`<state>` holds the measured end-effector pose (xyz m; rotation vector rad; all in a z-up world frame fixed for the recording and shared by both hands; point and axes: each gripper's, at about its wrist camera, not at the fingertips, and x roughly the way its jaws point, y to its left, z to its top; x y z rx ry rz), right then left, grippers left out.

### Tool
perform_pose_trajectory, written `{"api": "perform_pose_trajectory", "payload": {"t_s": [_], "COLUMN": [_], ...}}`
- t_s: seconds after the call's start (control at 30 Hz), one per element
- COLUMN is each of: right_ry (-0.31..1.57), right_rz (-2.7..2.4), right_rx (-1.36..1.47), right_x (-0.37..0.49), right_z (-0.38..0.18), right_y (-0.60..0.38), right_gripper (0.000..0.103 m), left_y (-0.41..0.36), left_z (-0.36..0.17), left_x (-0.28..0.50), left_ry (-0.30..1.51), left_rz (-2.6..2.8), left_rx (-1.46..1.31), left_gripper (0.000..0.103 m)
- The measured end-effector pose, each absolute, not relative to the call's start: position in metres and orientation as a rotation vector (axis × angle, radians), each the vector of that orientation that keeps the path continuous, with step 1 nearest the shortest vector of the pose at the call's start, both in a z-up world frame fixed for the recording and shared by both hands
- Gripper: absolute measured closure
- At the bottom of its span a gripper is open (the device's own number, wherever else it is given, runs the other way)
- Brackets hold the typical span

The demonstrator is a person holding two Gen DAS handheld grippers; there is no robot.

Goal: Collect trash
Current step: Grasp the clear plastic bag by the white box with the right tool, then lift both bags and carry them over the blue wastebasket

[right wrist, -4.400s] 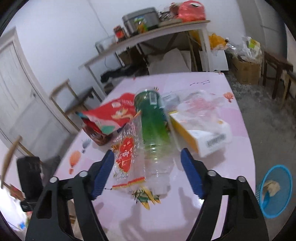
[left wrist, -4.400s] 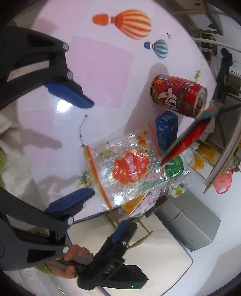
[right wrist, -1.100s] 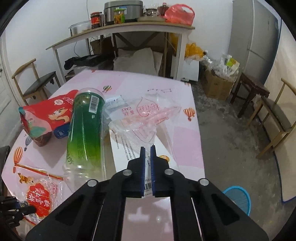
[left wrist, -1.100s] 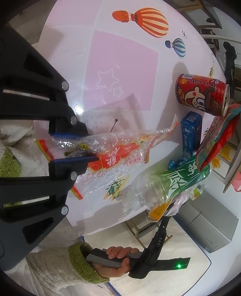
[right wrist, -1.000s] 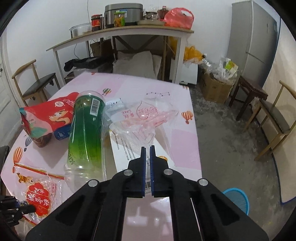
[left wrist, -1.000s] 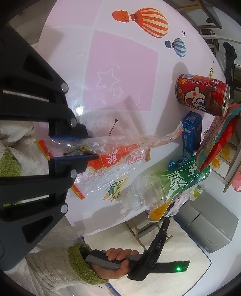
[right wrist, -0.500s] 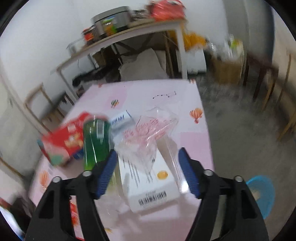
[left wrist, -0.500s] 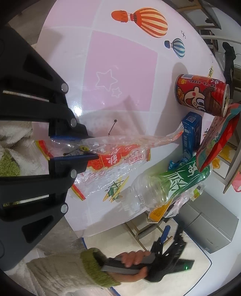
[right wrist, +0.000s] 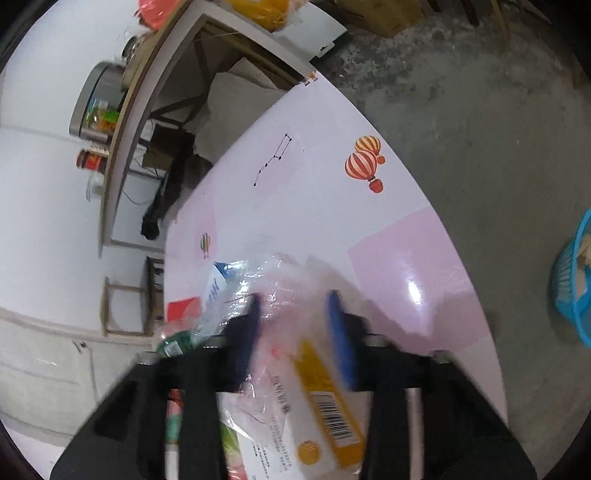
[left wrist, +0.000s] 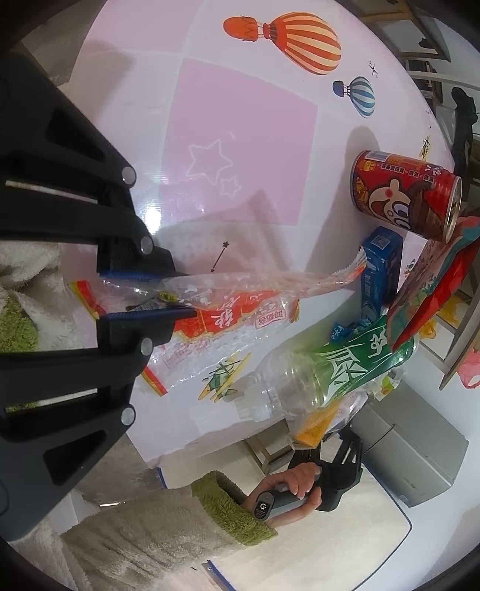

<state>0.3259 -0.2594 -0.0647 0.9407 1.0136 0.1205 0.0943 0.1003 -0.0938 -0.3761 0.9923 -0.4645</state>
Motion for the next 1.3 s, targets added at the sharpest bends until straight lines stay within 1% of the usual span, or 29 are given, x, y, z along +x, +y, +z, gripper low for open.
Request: {"api": "perform_pose_trajectory", "payload": {"t_s": [0.03,0.1,0.37,0.43,0.77,1.07,1.3], "right_ry": [1.000,0.952,0.809,0.788,0.672,0.618,0.573], "right_rz": [0.118,0.120,0.222,0.252,0.332,0.319,0.204], "right_rx": [0.938,0.950,1.069,1.081,1.018,1.006,1.050], "right_x": [0.324,0.314,0.289,0.284,0.235,0.167,0.108], "right_z": [-0.063,-0.056,-0.021,-0.011,0.044,0.051,0.040], "right_y": [-0.261,-0.263,-0.280,-0.282,-0.286,-0.306,-0.348], "right_gripper": [0.087,0.088,0.089,0.089,0.089,0.089,0.089], "left_y": [0.100,0.101,0.106,0.108,0.115,0.109,0.057], "left_z": [-0.094,-0.093,-0.089,-0.087,-0.062,-0.018,0.008], "left_x": [0.094,0.094,0.092,0.092,0.080,0.067,0.078], "left_ry": [0.991,0.990,0.967,0.963,0.892,0.798,0.756], "left_rz": [-0.465,-0.466,-0.455,-0.450,-0.426,-0.508,-0.671], "left_rx": [-0.377,-0.377,-0.387,-0.394,-0.395,-0.398,-0.348], "left_gripper": [0.092,0.093,0.094,0.097,0.098,0.098,0.098]}}
